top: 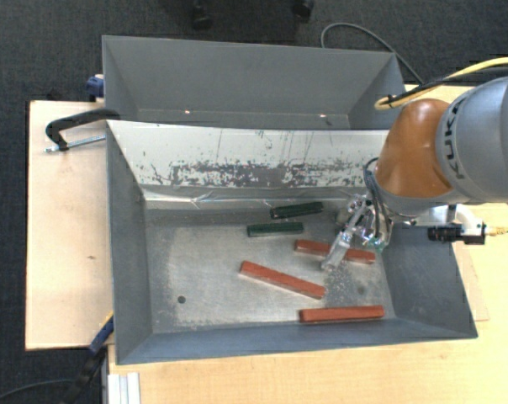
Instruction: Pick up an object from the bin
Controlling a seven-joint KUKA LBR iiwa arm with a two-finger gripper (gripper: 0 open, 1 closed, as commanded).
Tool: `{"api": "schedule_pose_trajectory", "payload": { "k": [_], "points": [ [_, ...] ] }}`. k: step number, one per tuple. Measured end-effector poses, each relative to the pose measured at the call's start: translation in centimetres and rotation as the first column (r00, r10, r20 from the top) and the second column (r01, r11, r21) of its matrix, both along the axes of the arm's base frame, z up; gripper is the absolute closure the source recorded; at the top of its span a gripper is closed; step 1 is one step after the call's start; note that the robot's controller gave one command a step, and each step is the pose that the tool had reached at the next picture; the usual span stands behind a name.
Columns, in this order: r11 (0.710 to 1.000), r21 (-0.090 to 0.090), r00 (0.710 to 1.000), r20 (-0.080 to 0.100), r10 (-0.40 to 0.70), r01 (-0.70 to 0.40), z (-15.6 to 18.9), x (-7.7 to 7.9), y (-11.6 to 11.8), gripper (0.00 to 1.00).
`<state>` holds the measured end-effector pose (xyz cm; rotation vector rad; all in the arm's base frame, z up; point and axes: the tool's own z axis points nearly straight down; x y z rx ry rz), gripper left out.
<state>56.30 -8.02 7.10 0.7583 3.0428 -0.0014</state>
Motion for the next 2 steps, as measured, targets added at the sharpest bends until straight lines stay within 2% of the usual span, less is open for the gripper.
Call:
{"api": "schedule_pose_trajectory", "payload": {
  "k": [1,2],
  "points": [
    [1.0,0.006,1.0,-0.004,-0.025,0.025,-0.02,-0.22,6.01,0.0],
    [1.0,0.003,1.0,-0.003,-0.023,0.023,0.06,-0.13,6.06,0.0]
  ]
}}
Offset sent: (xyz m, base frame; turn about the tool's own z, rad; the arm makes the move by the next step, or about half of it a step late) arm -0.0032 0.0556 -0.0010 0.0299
